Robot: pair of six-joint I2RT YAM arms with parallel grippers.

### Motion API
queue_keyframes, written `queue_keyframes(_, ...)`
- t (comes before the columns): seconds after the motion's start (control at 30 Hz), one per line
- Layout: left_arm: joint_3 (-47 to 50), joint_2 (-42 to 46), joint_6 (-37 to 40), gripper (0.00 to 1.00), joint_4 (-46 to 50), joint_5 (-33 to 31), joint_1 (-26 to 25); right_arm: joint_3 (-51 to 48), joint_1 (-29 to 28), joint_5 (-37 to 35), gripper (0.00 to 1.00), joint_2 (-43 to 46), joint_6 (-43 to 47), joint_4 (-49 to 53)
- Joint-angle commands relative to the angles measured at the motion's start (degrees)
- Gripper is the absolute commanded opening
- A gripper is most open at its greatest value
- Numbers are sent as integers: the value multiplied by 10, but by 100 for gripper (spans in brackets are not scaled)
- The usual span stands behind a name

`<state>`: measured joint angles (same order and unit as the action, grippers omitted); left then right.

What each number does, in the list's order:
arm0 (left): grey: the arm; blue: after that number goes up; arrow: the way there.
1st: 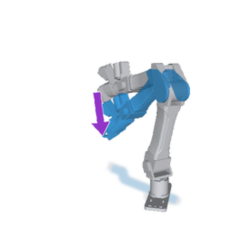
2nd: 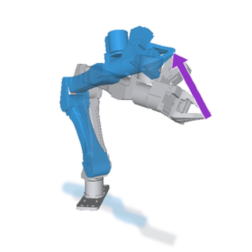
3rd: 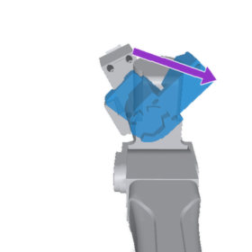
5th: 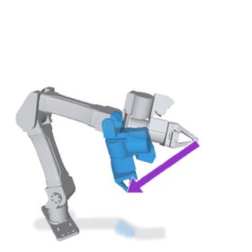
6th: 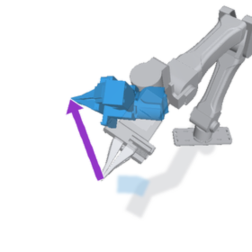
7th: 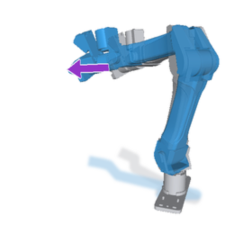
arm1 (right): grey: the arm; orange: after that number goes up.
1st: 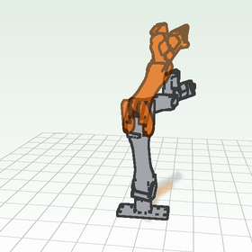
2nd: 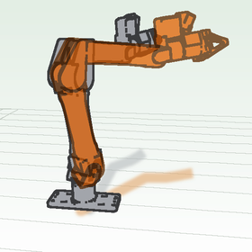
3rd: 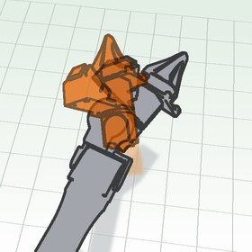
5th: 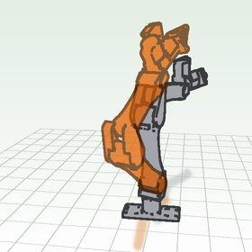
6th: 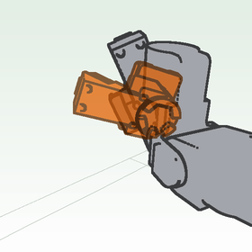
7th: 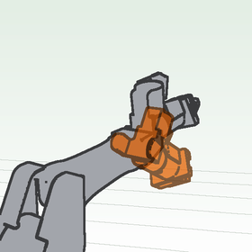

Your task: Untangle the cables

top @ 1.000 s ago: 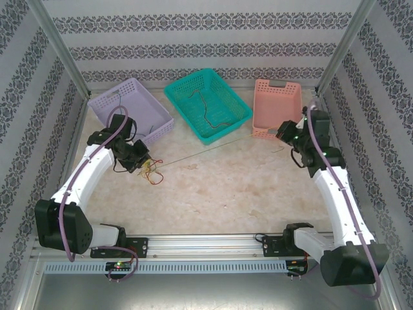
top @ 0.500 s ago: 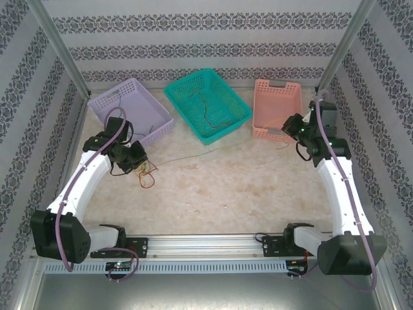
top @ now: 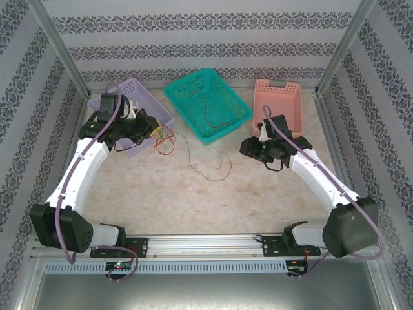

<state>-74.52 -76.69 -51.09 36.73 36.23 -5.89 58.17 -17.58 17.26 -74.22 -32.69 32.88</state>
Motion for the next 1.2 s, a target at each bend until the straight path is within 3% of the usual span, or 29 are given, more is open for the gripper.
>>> queue_keyframes(0.0, -7, -7, -20, 0, -34, 33, 0, 54, -38, -18, 49, 28, 67, -15)
queue_keyframes(0.17, -16, -14, -27, 0, -39, 49, -7, 87, -126, 66, 54, -3, 143, -109)
queue_keyframes(0.3, -20, -17, -24, 0, -26, 61, -13, 144, -191, 47, 57, -90, 210, -146)
queue_keyframes(0.4, -20, -16, -21, 0, -18, 65, -16, 204, -197, 45, 60, -161, 226, -151)
queue_keyframes(0.57, -21, -11, -24, 0, -16, 62, -17, 276, -205, 104, 57, -239, 236, -138)
queue_keyframes(0.87, -27, -17, -29, 0, -21, 62, -18, 214, -219, 130, 51, -240, 194, -203)
queue_keyframes(1.03, -31, -19, -28, 0, -14, 70, -18, 239, -220, 137, 37, -278, 180, -211)
queue_keyframes(1.17, -44, -20, -14, 0, 9, 51, -17, 231, -220, 114, 0, -267, 175, -210)
